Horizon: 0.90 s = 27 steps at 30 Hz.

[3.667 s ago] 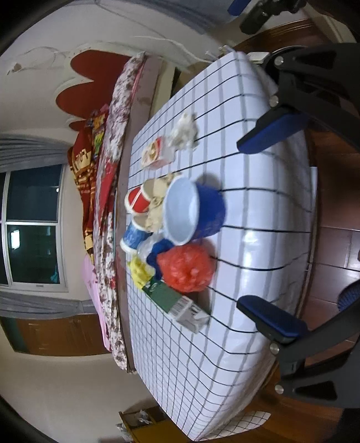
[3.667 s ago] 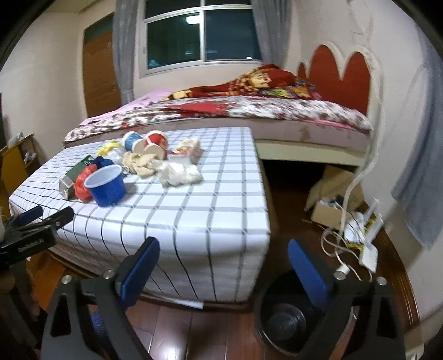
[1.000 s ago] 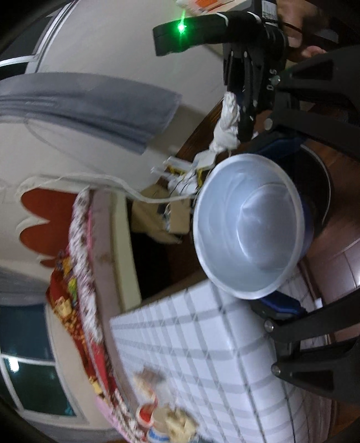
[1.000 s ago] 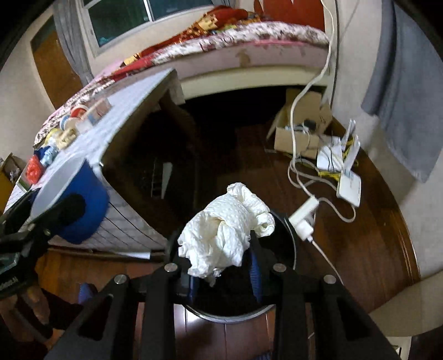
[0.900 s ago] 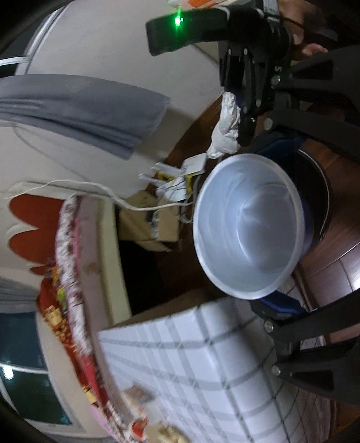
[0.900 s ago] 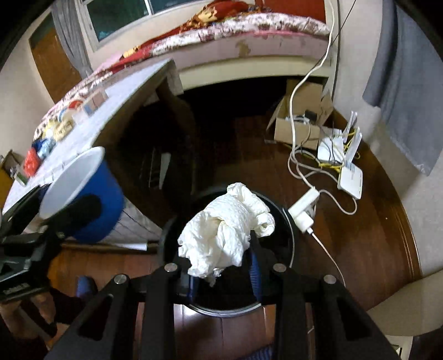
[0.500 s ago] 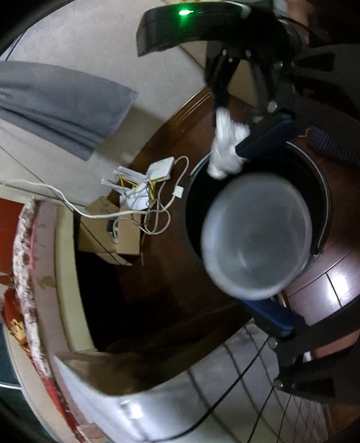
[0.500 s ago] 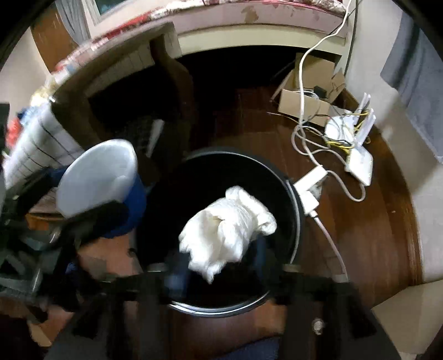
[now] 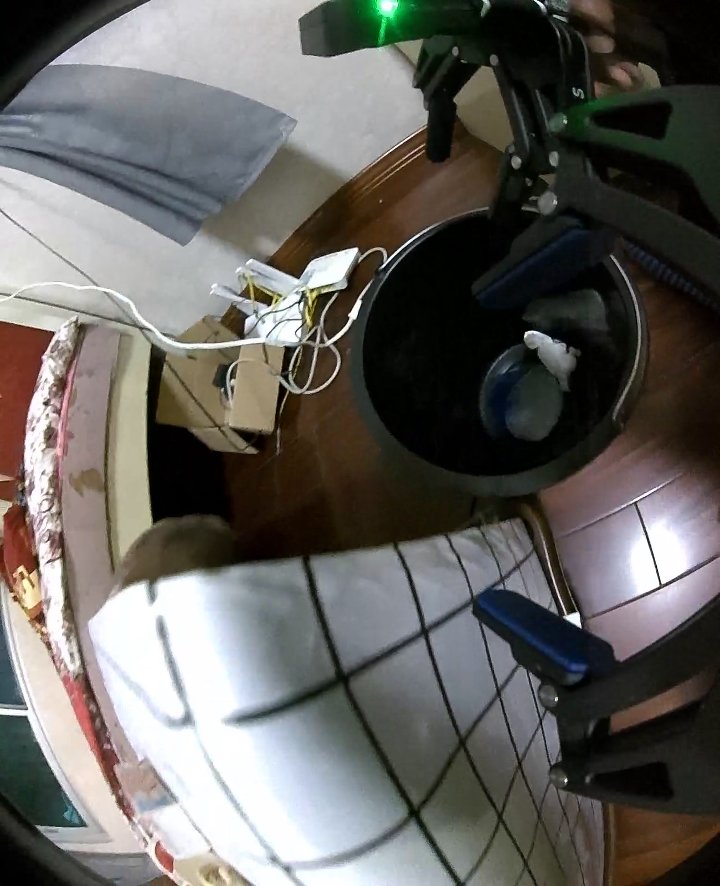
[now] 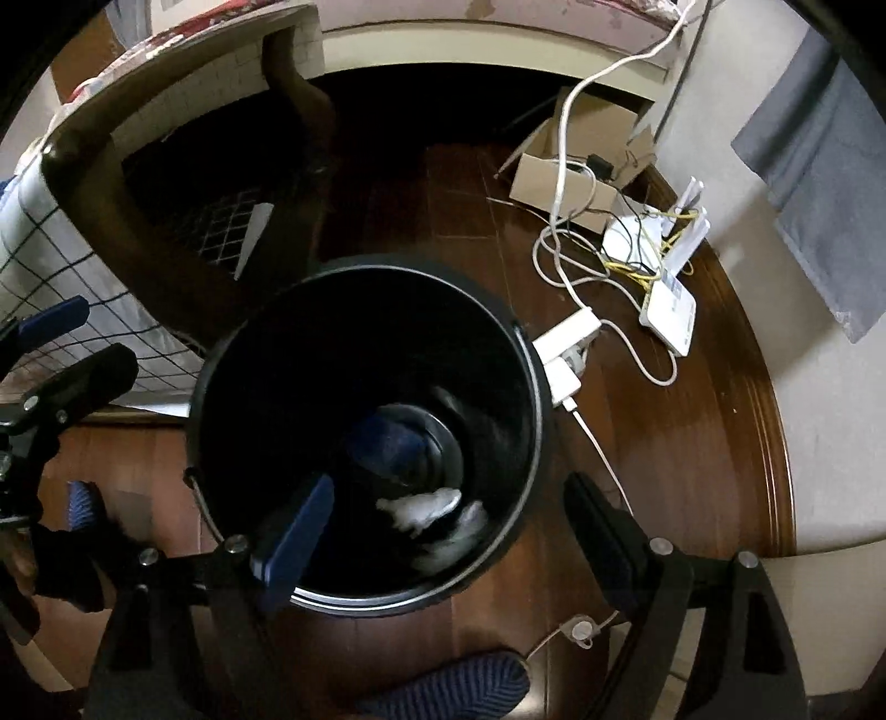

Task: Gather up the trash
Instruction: 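Withdraw the right tool from the bin back toward the table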

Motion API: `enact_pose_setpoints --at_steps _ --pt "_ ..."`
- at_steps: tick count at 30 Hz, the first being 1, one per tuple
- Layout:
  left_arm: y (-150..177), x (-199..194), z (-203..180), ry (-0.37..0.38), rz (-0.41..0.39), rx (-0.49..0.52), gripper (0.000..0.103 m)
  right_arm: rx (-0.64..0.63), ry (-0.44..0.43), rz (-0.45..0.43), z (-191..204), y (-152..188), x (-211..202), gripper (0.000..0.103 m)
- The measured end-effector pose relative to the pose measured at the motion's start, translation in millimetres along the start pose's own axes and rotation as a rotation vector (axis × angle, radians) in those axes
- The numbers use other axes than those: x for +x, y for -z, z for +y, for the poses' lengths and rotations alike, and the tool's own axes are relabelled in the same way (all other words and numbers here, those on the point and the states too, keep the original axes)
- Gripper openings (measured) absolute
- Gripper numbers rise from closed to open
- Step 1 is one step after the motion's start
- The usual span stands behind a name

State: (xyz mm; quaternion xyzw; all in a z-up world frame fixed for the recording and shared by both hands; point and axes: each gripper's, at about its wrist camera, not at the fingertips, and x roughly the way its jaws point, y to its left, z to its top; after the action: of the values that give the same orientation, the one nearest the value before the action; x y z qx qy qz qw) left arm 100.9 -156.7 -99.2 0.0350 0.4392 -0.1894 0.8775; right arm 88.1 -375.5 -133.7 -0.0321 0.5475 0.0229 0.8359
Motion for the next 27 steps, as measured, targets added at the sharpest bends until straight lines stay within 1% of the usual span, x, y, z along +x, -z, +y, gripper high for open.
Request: enact_pose_setpoints --at_steps 1,3,5,11,16,22,27 --pt "0 -4 2 -0.006 -0.007 0.001 0.102 -0.003 0.0 -0.003 3 0 -2 0.089" --pt "0 -13 3 -0.027 -0.027 0.011 0.102 -0.017 -0.004 -0.019 9 -1 -7 0.095" --pt "-2 -20 5 -0.04 -0.044 0.016 0.102 -0.031 0.005 -0.037 14 -4 -12 0.097" --pt "-7 -40 13 -0.074 -0.085 0.021 0.102 -0.045 -0.004 -0.091 26 -10 -33 0.099" --pt "-11 -56 18 -0.079 -0.116 0.016 0.102 -0.05 -0.01 -0.135 35 -16 -51 0.1" --pt "-15 -77 26 -0.104 -0.158 0.005 0.102 -0.065 -0.013 -0.195 48 -25 -70 0.102" --pt "-18 -96 43 -0.129 -0.197 -0.013 0.102 -0.07 -0.043 -0.263 63 -36 -89 0.102"
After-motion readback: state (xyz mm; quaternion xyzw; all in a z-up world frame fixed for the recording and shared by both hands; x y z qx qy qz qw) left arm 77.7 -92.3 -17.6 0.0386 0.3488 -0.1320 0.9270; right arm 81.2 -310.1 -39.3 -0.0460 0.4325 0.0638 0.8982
